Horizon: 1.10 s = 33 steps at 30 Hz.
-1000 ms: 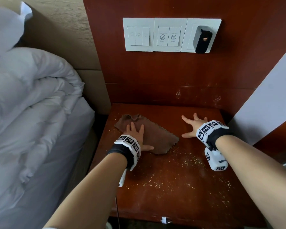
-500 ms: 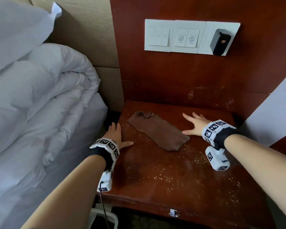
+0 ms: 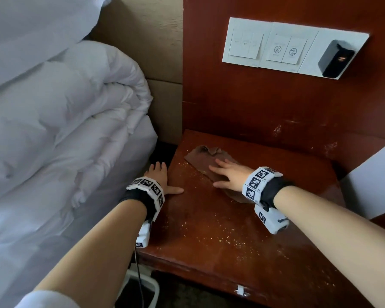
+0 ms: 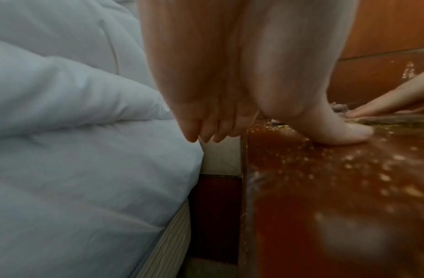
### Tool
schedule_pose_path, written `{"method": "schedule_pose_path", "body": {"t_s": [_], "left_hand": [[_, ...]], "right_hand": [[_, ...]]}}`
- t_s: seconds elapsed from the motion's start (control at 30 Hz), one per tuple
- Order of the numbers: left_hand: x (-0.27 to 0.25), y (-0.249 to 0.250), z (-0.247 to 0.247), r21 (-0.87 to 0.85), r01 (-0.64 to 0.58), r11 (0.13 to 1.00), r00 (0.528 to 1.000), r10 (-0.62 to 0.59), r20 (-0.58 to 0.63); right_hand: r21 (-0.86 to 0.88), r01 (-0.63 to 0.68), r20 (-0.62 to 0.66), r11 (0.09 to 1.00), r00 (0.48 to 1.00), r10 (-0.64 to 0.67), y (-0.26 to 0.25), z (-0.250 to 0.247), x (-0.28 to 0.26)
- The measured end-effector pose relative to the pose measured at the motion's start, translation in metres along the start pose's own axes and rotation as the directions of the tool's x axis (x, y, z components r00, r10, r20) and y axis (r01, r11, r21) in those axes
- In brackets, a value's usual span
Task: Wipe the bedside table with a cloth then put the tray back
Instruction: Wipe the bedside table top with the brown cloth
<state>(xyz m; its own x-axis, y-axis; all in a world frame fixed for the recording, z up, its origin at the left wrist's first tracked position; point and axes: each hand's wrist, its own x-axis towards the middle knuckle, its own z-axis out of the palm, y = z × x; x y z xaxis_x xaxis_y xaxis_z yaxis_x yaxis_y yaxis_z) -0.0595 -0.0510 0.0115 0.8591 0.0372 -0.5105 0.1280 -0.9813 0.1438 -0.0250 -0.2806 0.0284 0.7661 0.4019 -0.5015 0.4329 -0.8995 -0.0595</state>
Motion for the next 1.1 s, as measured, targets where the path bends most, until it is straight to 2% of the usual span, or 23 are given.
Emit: {"method": "schedule_pose_path", "body": {"t_s": [0.2,0.4,0.6,1.1], "left_hand": [[0.006,0.0,-0.003,-0.002,-0.028,1.0,1.0,0.028,-0.003],[0.003,-0.002,-0.002,0.018,-0.115,0.993,0.993,0.115,-0.006],[0.002,-0.003,0.0,0.014,-0.123,0.992,0.992,0.124,-0.007],[0.0,0.0,-0.002,-0.005,-0.098,0.995,0.995,0.099,0.013]], "right_hand": [[-0.002,-0.048,0.001,0.999,0.999,0.048,-0.007,-0.004,0.025],[-0.013,-0.107,0.0,0.994,0.994,0.107,-0.016,-0.02,0.047],[-0.031,-0.153,0.02,0.988,0.988,0.154,-0.021,-0.03,0.058],[-0.091,-0.106,0.061,0.99,0.992,0.112,-0.027,-0.021,0.028]]}}
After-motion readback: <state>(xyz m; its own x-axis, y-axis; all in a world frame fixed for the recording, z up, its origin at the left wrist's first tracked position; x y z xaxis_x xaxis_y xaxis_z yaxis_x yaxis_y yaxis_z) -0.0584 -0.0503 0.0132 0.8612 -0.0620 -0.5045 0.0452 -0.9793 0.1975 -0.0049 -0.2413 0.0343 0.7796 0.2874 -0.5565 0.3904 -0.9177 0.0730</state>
